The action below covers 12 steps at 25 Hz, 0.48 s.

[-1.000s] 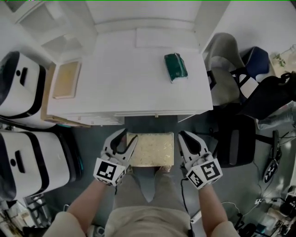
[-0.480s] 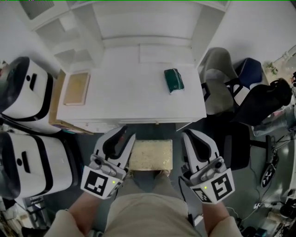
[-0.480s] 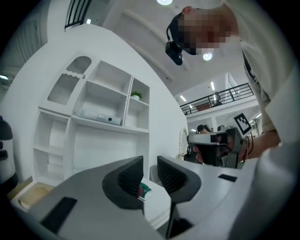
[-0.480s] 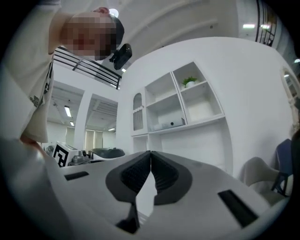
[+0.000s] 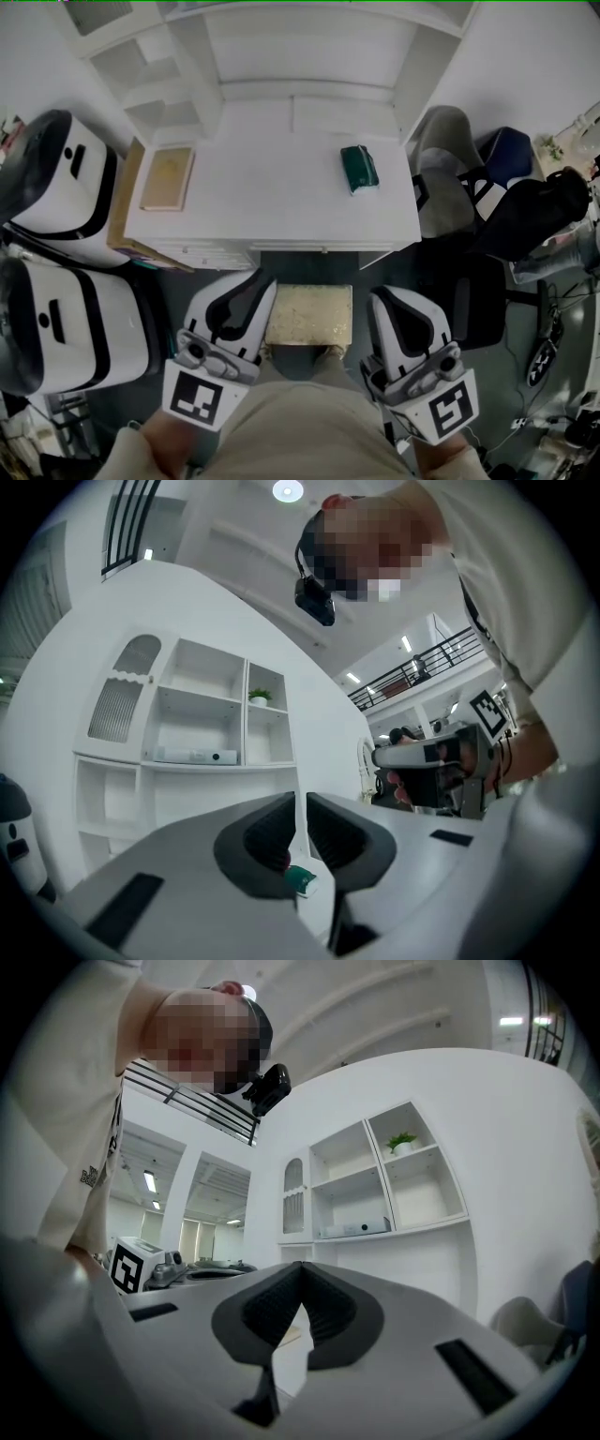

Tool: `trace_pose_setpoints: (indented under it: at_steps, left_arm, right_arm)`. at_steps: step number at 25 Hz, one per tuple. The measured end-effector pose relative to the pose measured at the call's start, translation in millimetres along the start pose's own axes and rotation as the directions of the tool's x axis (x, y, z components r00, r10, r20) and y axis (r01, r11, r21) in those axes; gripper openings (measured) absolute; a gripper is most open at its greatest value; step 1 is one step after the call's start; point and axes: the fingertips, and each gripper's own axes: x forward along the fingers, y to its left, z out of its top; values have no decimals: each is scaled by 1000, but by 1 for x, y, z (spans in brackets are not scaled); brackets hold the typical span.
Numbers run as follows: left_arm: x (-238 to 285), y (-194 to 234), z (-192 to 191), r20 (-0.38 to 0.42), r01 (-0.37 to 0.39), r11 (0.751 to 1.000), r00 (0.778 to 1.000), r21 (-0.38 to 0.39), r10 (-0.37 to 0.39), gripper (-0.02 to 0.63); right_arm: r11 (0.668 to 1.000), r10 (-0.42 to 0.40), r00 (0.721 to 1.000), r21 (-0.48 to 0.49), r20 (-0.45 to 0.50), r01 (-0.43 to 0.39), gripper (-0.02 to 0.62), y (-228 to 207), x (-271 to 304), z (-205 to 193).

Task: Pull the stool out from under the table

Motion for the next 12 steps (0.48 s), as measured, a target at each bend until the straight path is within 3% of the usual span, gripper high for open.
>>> trace_pose_setpoints:
  at_steps: [12]
  left_arm:
    - [-2,-4,-7,-30,27,999,999,31,-26,37]
  right_arm:
    - [999,-49,999,9,-22,49,20,-9,1,-6]
